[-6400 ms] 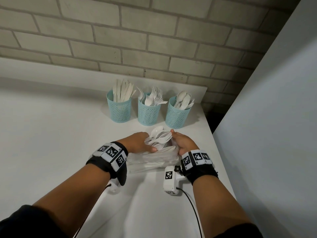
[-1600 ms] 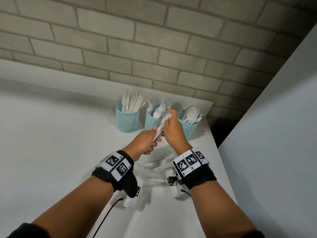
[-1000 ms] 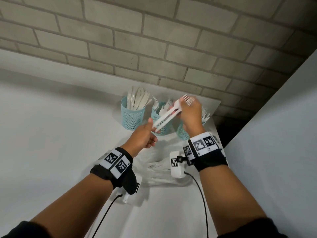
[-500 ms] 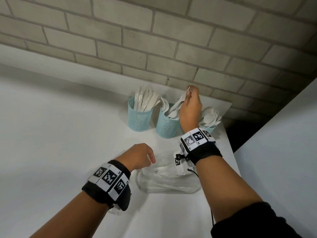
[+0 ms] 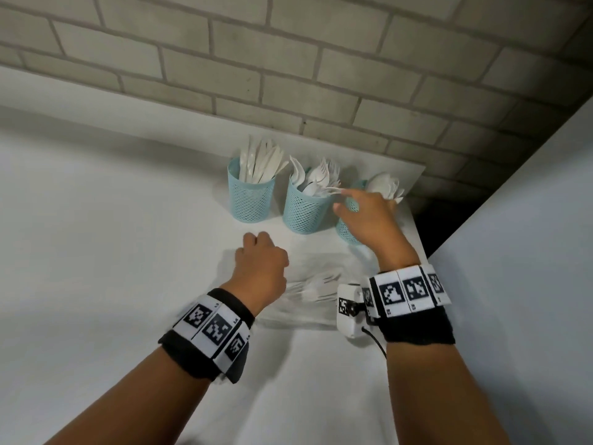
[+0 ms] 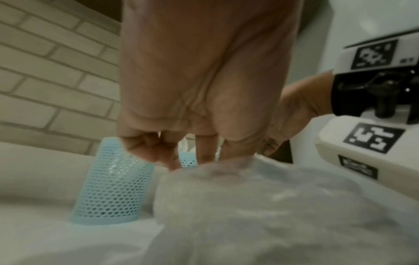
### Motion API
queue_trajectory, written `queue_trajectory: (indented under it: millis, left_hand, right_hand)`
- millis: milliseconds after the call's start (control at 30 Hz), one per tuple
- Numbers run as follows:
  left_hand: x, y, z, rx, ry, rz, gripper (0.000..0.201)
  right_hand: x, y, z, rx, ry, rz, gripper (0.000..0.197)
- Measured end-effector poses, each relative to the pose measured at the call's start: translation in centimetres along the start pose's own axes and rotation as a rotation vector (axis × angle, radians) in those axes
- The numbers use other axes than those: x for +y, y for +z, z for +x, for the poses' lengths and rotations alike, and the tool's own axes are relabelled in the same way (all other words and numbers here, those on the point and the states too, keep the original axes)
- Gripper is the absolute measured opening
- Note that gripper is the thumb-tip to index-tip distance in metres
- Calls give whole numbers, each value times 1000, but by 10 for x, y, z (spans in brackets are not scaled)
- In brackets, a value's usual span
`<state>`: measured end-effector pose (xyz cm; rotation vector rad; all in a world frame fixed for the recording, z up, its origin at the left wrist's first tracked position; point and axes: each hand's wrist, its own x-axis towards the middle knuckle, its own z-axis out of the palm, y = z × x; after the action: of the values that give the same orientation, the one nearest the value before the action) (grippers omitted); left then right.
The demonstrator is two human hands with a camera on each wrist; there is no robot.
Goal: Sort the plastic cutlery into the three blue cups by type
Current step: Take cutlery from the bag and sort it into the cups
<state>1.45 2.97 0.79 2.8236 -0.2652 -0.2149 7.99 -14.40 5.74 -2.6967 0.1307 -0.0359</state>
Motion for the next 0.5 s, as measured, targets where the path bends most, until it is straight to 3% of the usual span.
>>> queue_trajectory:
  millis: [67,133,333,500]
  left_hand:
    - [10,6,-2,48,103,10,33]
    - [18,12,-5,-17,148,-35,31]
    - [28,20,-8,-213,137,-31,44]
    - [29,20,-10,-294,149,20,51]
  right_hand:
    - [14,1,-17,-157,26,13,43]
    - [23,3,-35,-246,72,49,45]
    - [40,19,-68,-360,300,182,49]
    - [45,27,-77,-346,314,255,47]
